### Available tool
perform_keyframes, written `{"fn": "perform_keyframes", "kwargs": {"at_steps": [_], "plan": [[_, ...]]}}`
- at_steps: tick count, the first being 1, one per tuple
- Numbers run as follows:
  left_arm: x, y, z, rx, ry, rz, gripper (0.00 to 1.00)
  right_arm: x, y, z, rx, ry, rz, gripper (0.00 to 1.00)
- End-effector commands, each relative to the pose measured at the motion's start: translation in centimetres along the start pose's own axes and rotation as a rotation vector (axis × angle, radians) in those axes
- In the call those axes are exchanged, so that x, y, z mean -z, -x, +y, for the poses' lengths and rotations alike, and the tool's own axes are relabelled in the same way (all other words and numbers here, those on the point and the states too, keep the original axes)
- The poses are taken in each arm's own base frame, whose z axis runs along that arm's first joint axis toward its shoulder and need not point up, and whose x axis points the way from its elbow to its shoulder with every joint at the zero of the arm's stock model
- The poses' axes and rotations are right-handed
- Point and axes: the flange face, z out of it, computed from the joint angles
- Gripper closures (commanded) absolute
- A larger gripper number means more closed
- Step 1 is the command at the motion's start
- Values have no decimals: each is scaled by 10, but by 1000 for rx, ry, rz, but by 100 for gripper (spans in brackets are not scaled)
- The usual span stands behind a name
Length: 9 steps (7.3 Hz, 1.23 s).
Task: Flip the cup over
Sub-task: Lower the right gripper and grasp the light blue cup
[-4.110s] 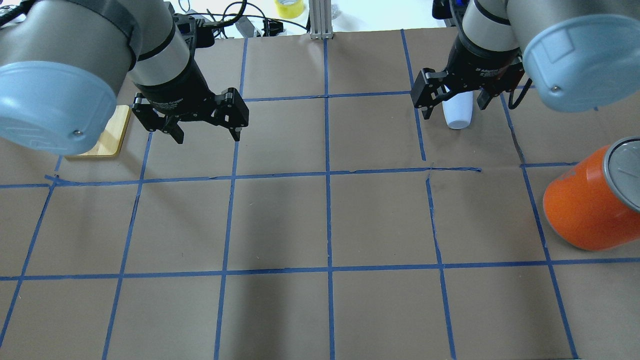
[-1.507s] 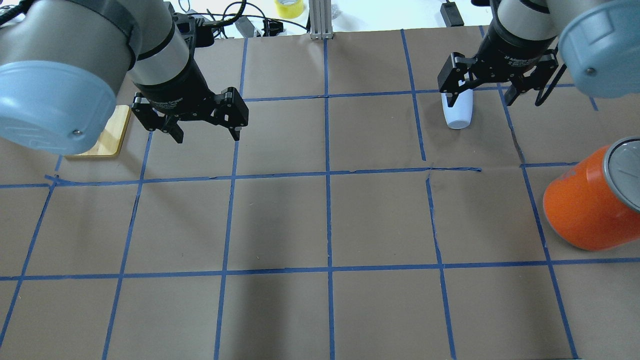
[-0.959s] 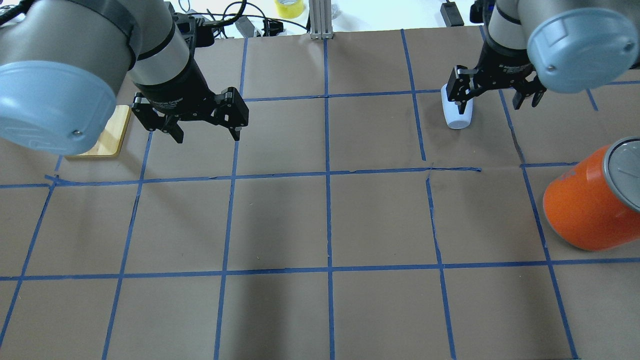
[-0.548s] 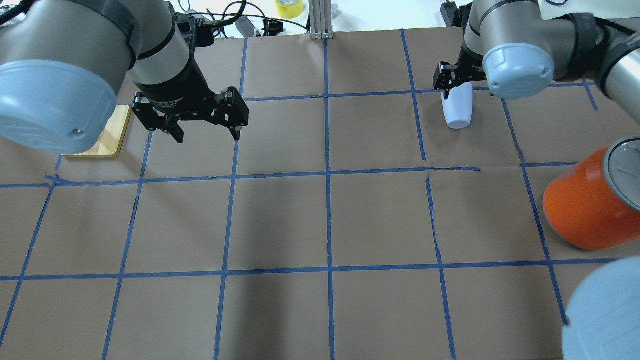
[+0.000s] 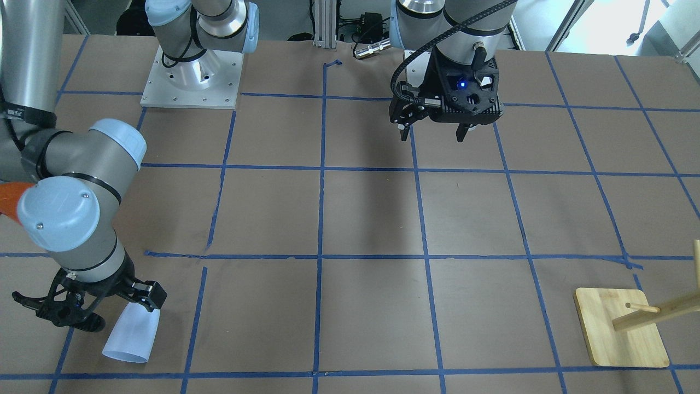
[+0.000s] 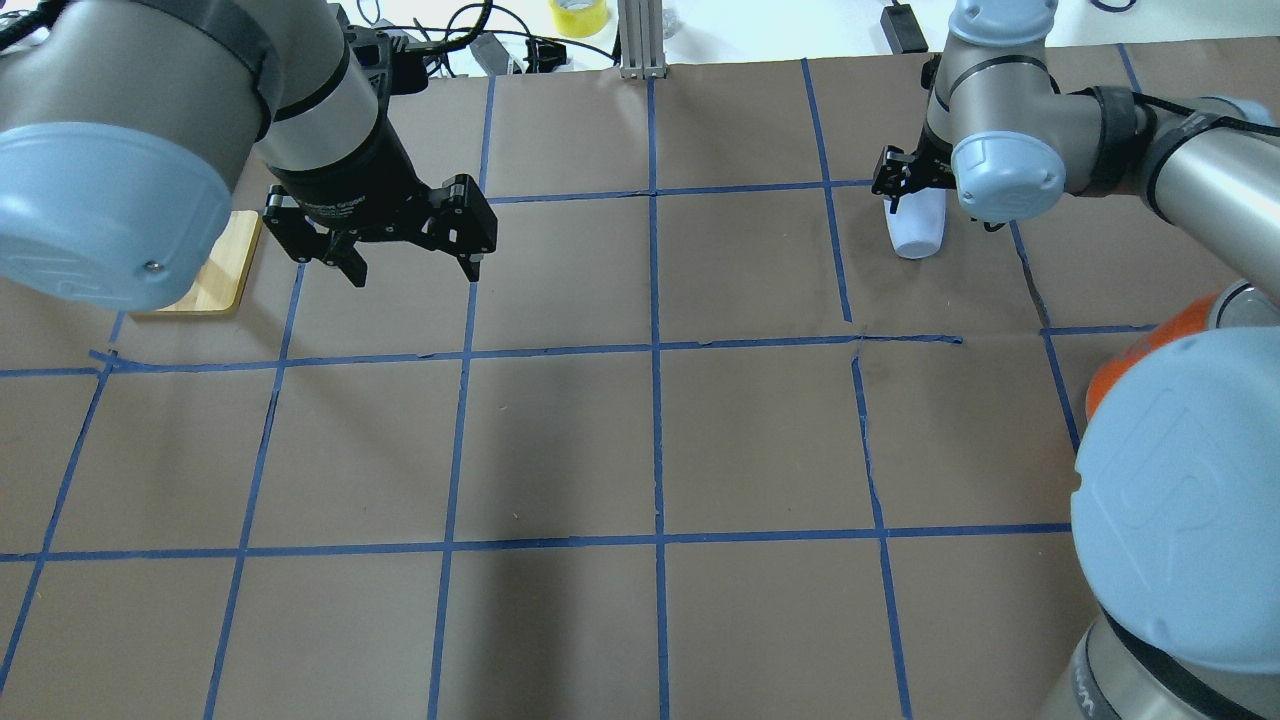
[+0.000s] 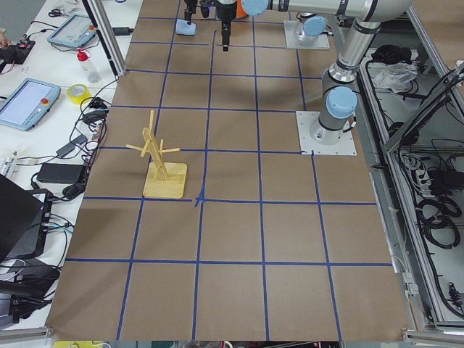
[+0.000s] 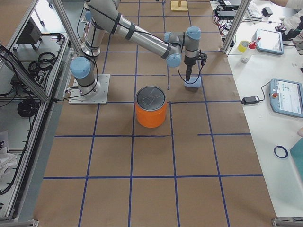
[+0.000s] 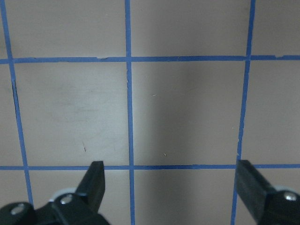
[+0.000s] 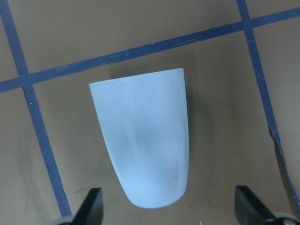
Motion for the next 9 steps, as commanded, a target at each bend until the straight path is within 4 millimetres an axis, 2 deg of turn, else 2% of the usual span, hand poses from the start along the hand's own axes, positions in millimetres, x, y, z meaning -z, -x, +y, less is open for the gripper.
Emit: {"fn": "perform_keyframes", "kwargs": {"at_steps": [1, 6, 7, 8, 9], "plan": [[1, 3, -2, 6, -2, 0, 0, -26, 8, -6, -56, 6, -48, 0], [2, 5, -3, 9, -5, 2, 0, -57, 11, -14, -46, -27, -40, 0], [1, 5, -3, 9, -3, 2, 0, -57, 11, -17, -48, -54, -46, 15], [2, 6, -3, 7, -5, 2, 0, -55, 12, -19, -38, -70, -58, 57], [1, 5, -2, 7, -2, 0, 0, -48, 12, -21, 20, -102, -63, 78]]}}
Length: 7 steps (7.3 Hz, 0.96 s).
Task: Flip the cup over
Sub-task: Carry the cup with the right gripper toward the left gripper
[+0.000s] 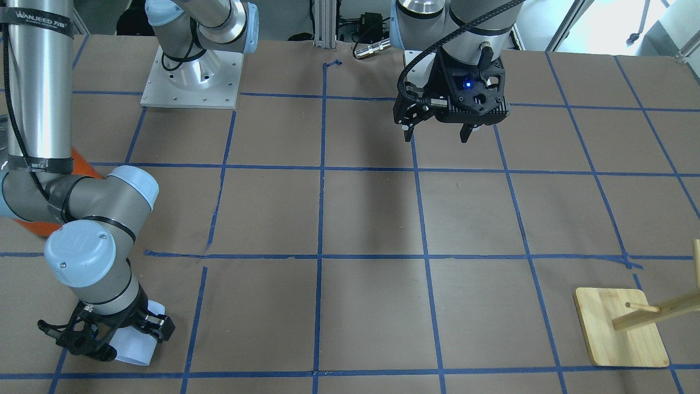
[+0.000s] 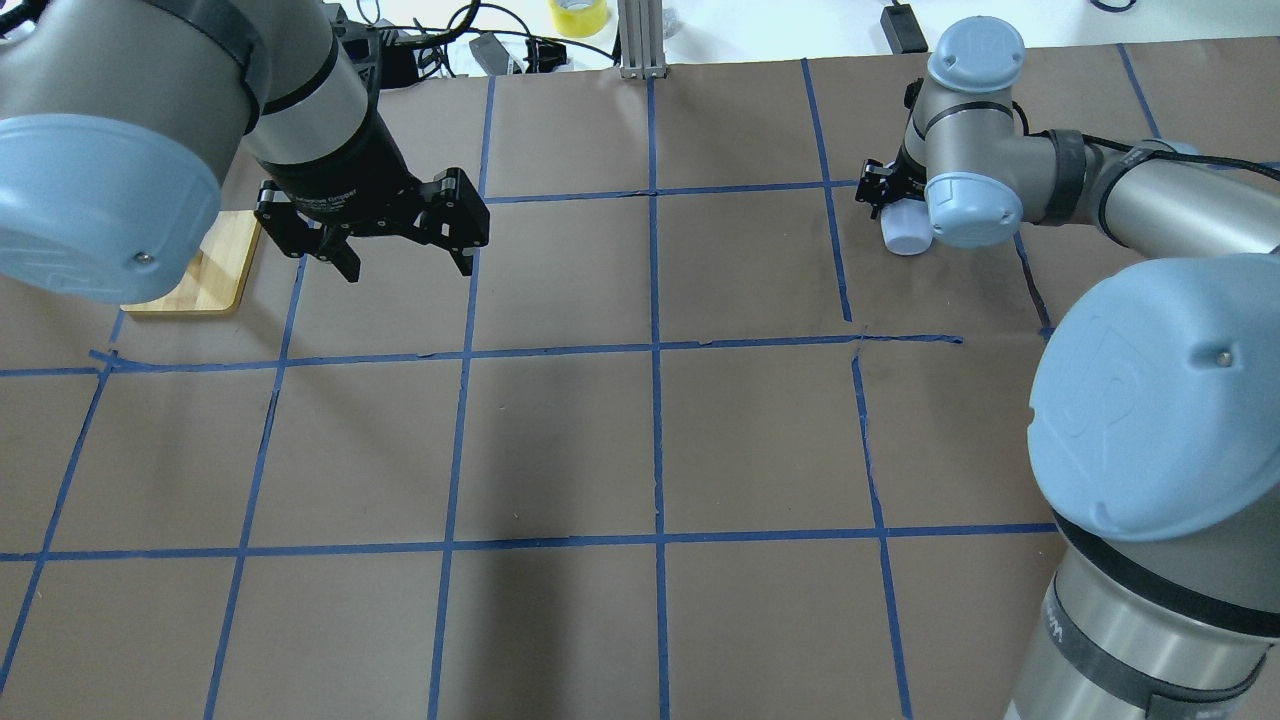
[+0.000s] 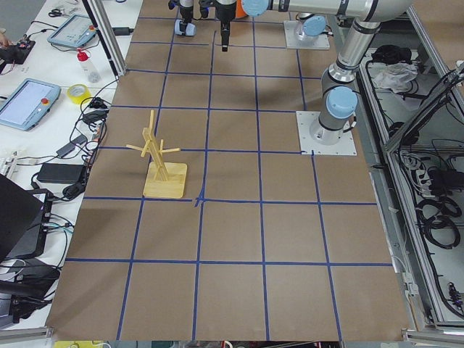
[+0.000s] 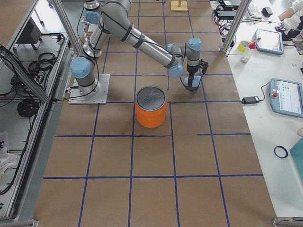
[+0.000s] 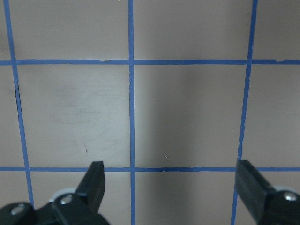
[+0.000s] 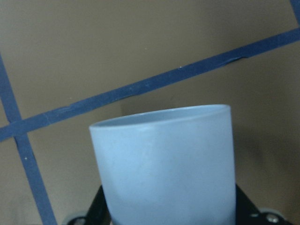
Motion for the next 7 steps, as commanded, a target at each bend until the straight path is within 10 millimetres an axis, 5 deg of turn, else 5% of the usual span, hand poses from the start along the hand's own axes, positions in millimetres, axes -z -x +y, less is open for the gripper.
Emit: {"fn": "perform_keyframes", "kwargs": {"at_steps": [1, 2, 4, 7], "plan": [[0, 0, 0, 1, 0, 0, 0, 11, 3, -4, 101, -49, -13, 82], [-1, 0, 0, 1, 2, 0, 0, 30, 15, -3, 125, -77, -23, 85], [0, 0, 0, 2, 0, 0, 0, 71, 85, 18, 363, -144, -49, 85], [0, 0, 0, 2, 0, 0, 0, 92, 211, 102, 880, -222, -85, 82]]}}
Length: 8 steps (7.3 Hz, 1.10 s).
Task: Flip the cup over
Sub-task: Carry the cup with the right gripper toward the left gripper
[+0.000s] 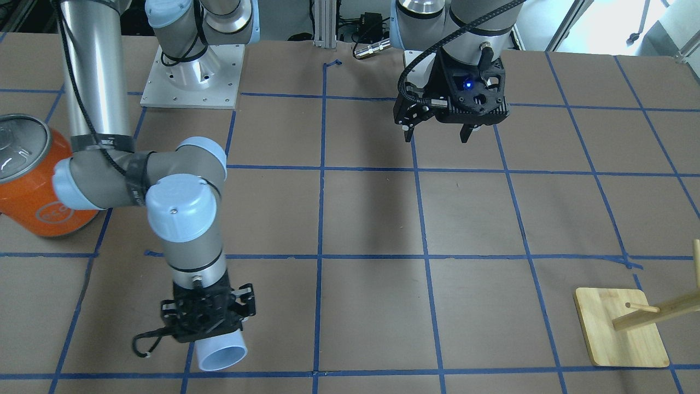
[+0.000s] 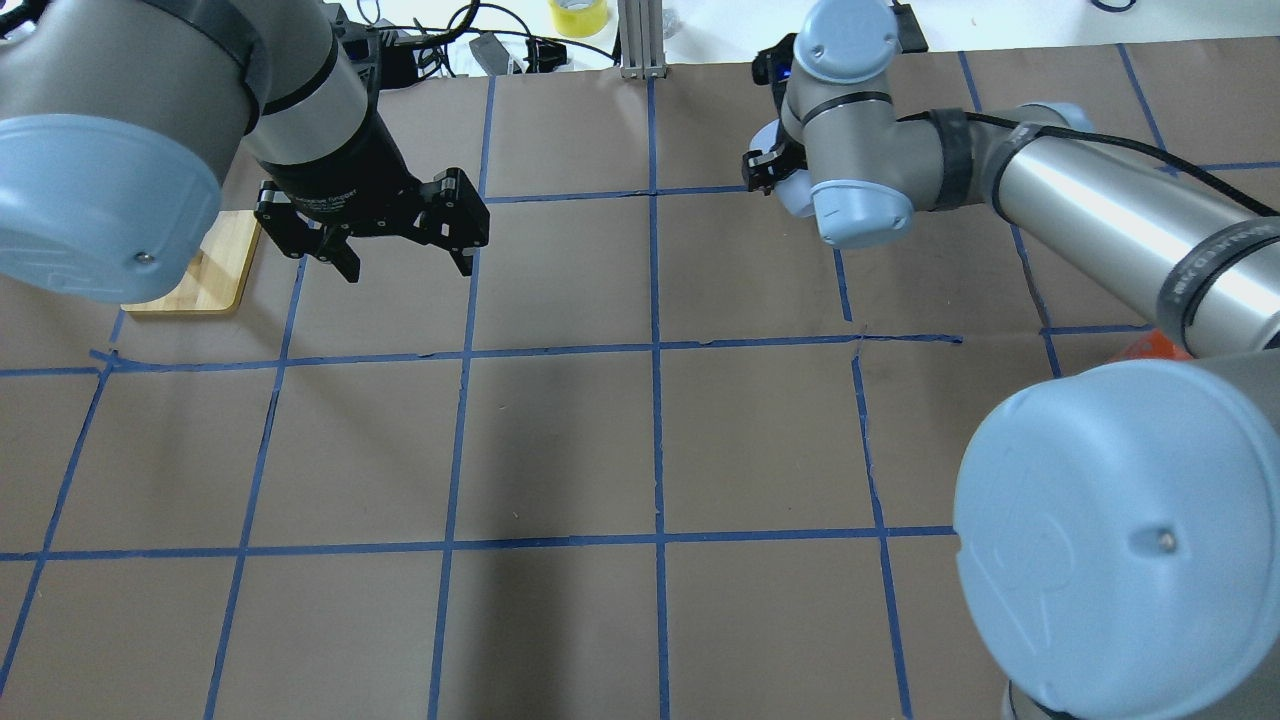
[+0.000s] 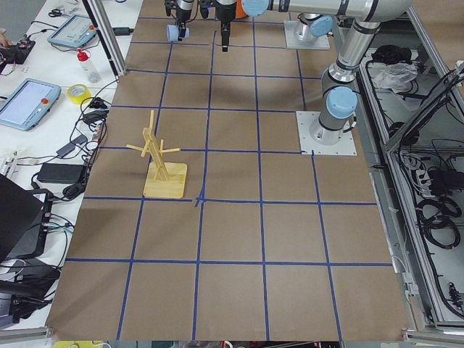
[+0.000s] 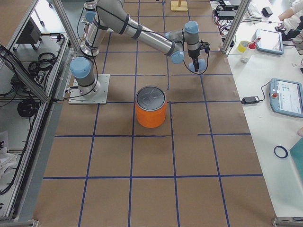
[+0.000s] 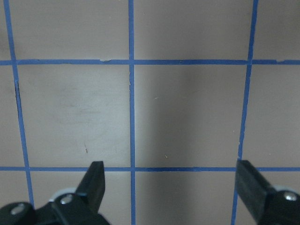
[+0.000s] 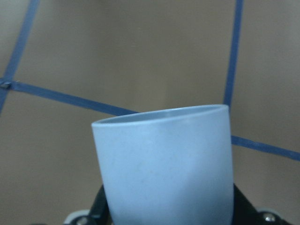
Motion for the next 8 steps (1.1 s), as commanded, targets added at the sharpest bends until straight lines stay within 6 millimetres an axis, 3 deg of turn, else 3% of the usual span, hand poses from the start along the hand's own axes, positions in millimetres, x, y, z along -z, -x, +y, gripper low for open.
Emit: {"fn": "perform_keyframes", "kwargs": {"at_steps": [1, 2, 3, 5, 6, 8], "plan": [[0, 0, 0, 2, 0, 0, 0, 7, 113, 6, 324, -36, -49, 82], [2, 0, 0, -1, -3, 0, 0, 14, 170, 13, 447, -52, -71, 80], [2, 0, 0, -1, -3, -1, 0, 17, 192, 16, 588, -71, -72, 80], [1, 0, 0, -1, -2, -1, 0, 3, 202, 23, 875, -72, -78, 80], [2, 0, 0, -1, -3, 0, 0, 4, 225, 29, 1008, -79, -85, 80], [2, 0, 0, -1, -3, -1, 0, -11, 236, 36, 1155, -68, -99, 80]]}}
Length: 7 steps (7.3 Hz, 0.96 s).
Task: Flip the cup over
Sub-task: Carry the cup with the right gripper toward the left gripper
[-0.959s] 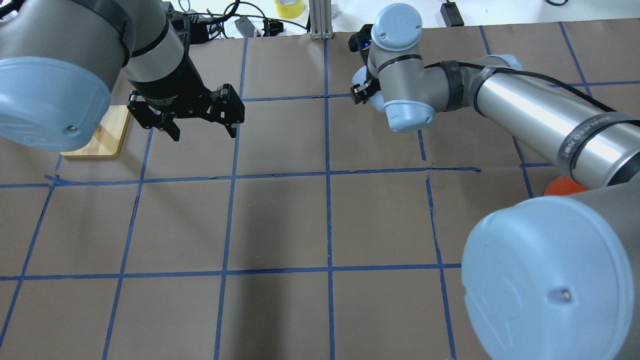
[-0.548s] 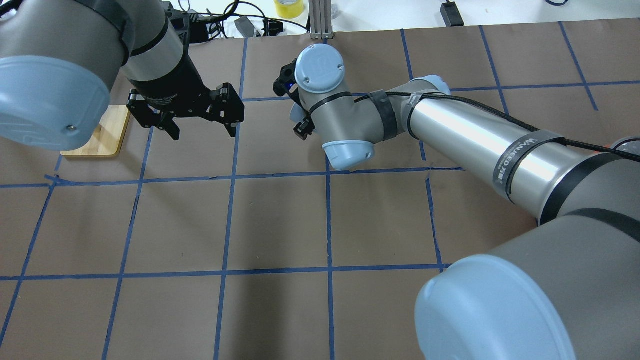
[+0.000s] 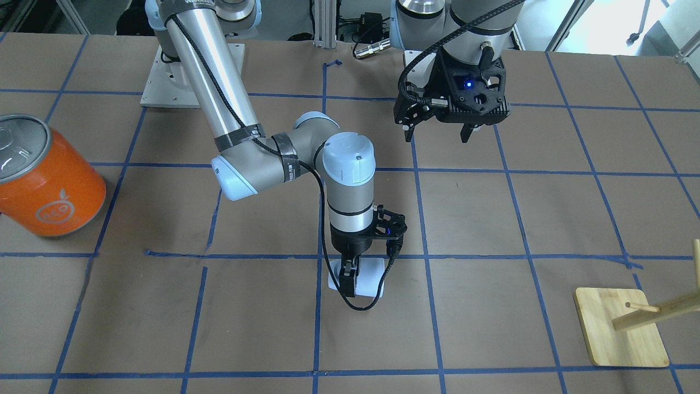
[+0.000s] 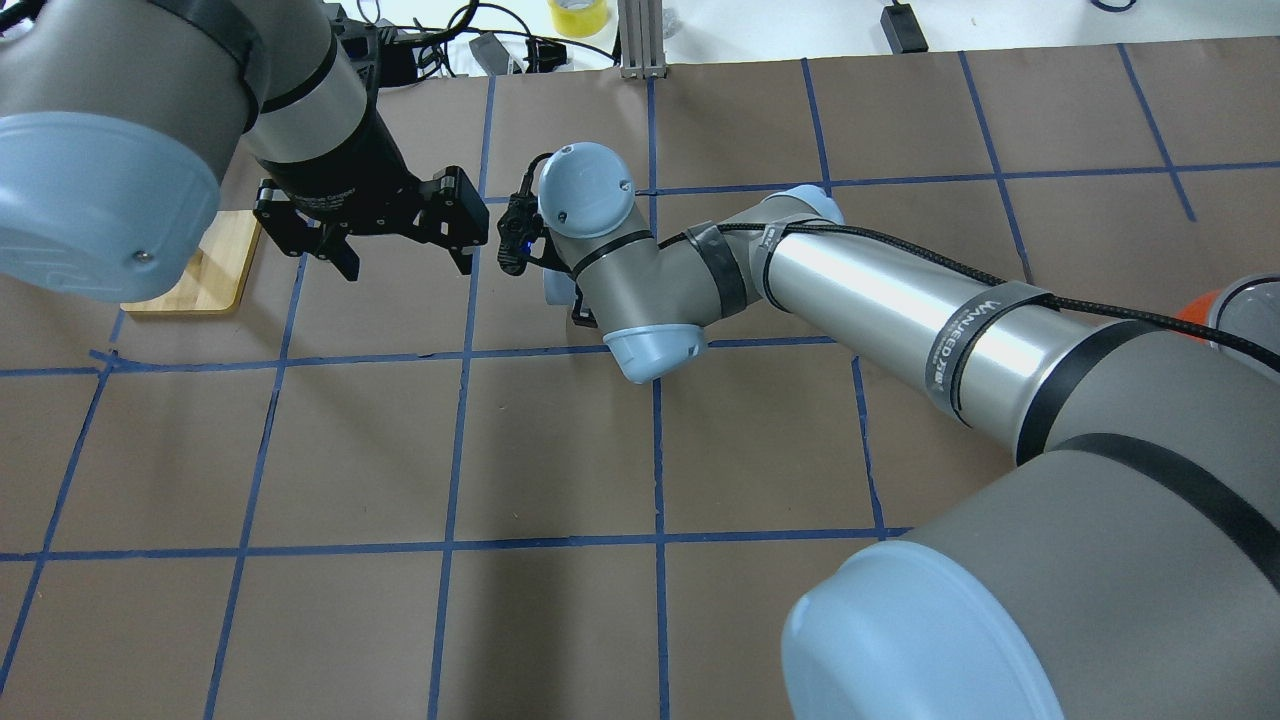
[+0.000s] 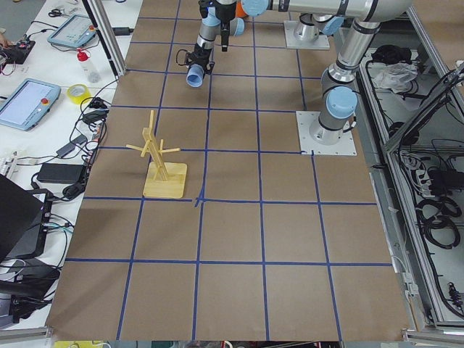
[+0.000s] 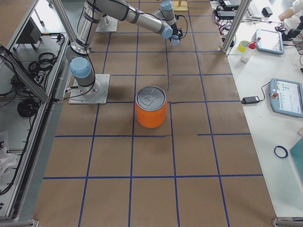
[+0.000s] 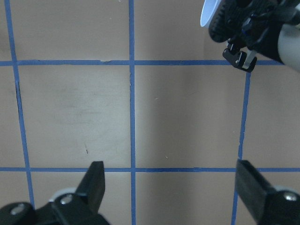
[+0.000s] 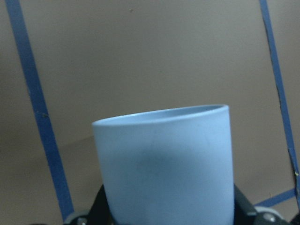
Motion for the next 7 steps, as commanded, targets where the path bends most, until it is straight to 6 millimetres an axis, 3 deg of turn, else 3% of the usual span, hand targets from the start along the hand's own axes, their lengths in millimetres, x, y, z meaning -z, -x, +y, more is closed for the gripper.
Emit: {"fn": "perform_keyframes", "kwargs": {"at_steps": [1, 3, 5, 7], "plan": [[0, 0, 1, 1, -1, 0, 0, -6, 12, -9, 113, -3, -13, 80], [0, 0, 1, 0, -1, 1, 0, -10, 17, -14, 113, -49, -50, 65], [0, 0, 1, 0, 1, 1, 0, -10, 17, -15, 113, -51, -50, 60], [0, 0, 1, 0, 1, 1, 0, -11, 18, -14, 106, -50, -54, 29]]}}
